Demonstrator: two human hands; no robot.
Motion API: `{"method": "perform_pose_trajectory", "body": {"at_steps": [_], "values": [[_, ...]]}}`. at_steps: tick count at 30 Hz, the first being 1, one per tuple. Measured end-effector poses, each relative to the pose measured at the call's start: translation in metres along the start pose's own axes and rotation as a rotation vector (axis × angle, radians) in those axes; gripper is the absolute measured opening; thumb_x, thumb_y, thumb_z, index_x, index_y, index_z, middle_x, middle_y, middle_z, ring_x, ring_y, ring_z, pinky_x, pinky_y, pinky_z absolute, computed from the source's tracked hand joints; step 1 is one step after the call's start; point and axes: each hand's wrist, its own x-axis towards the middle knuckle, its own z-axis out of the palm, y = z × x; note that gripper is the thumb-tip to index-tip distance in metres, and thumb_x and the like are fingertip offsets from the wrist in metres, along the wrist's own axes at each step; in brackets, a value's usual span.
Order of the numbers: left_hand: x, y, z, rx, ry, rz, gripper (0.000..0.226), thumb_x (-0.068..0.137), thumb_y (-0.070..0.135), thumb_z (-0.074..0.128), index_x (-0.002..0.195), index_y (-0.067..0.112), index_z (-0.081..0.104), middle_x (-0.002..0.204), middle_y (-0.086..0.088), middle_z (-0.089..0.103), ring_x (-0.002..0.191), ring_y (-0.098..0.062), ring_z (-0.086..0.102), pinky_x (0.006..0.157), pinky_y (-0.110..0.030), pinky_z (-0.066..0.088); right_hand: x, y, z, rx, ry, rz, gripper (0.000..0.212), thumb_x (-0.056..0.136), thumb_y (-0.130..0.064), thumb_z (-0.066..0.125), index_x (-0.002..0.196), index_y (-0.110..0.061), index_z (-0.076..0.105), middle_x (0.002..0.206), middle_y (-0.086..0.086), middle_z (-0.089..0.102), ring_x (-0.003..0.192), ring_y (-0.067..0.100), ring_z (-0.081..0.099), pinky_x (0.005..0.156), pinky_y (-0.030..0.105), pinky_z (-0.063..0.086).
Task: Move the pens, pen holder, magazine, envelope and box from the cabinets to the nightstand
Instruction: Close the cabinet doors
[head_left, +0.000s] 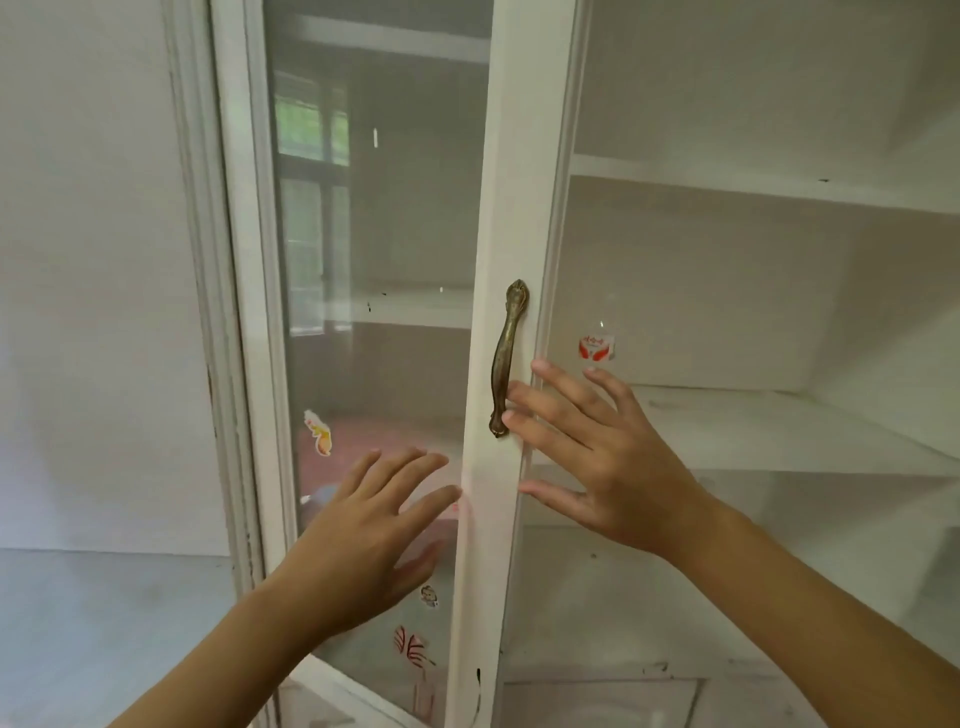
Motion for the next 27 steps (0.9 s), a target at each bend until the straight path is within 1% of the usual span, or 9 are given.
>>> {"method": "perform_pose_trajectory", "body": {"at_steps": [2,7,10,14,17,21,23,27], "values": [[0.013,-0.001,0.009,0.043,0.019,0.001,0.052,0.095,0.058,0.041,0.141,0.035,0.052,0.156,-0.003,0.046,0.144,-0.03,0.044,0.115,-0.057,0.04,-0.002,0.016,0.009,0.01,-0.016,-0.015,0.06,0.099,-0.049,0.067,0.148,-0.017,0.058,0.162,0.004,0.045,0.158,0.027,0.026,0.116,0.059,0.034],[0.041,-0.011,0.031,0.152,0.048,-0.028,0.055,0.096,0.059,0.043,0.145,0.035,0.05,0.164,-0.005,0.035,0.153,-0.029,0.027,0.121,-0.055,0.024,-0.006,0.048,0.031,0.028,-0.029,-0.046,0.066,0.095,-0.048,0.073,0.151,-0.017,0.055,0.163,0.005,0.043,0.159,0.027,0.022,0.115,0.057,0.035],[0.055,-0.018,0.039,0.172,0.054,-0.03,0.054,0.097,0.056,0.048,0.145,0.032,0.052,0.164,-0.006,0.035,0.155,-0.029,0.025,0.123,-0.056,0.024,-0.008,0.059,0.044,0.054,-0.011,-0.06,0.07,0.094,-0.047,0.075,0.153,-0.016,0.052,0.165,0.007,0.039,0.159,0.028,0.021,0.115,0.056,0.036],[0.062,-0.025,0.051,0.162,0.053,-0.025,0.056,0.097,0.054,0.052,0.148,0.033,0.049,0.166,-0.005,0.032,0.157,-0.028,0.019,0.124,-0.057,0.023,-0.012,0.065,0.062,0.082,-0.026,-0.038,0.075,0.094,-0.052,0.073,0.156,-0.018,0.048,0.167,0.01,0.034,0.16,0.028,0.018,0.118,0.055,0.033],[0.068,-0.033,0.06,0.188,0.06,-0.004,0.055,0.098,0.054,0.047,0.15,0.035,0.047,0.168,-0.003,0.028,0.158,-0.025,0.014,0.124,-0.058,0.022,-0.014,0.071,0.076,0.087,-0.024,-0.018,0.074,0.094,-0.053,0.072,0.155,-0.019,0.049,0.167,0.011,0.034,0.16,0.028,0.017,0.119,0.055,0.032],[0.081,-0.048,0.071,0.201,0.102,0.045,0.052,0.099,0.052,0.045,0.148,0.033,0.05,0.167,-0.002,0.031,0.157,-0.025,0.021,0.121,-0.064,0.026,-0.011,0.081,0.092,0.096,-0.024,0.015,0.074,0.092,-0.051,0.074,0.153,-0.018,0.051,0.165,0.013,0.037,0.16,0.029,0.018,0.119,0.054,0.033],[0.085,-0.057,0.079,0.225,0.128,0.076,0.051,0.1,0.051,0.044,0.148,0.033,0.05,0.167,-0.002,0.031,0.156,-0.026,0.023,0.122,-0.064,0.024,-0.011,0.084,0.101,0.092,-0.027,0.025,0.074,0.092,-0.051,0.075,0.154,-0.018,0.05,0.164,0.015,0.035,0.16,0.029,0.017,0.12,0.054,0.033],[0.094,-0.072,0.096,0.262,0.153,0.118,0.053,0.1,0.051,0.046,0.15,0.034,0.049,0.17,-0.002,0.023,0.158,-0.024,0.016,0.124,-0.063,0.018,-0.009,0.093,0.115,0.071,-0.021,0.041,0.075,0.092,-0.051,0.075,0.154,-0.019,0.049,0.164,0.017,0.033,0.16,0.03,0.018,0.121,0.053,0.031]]}}
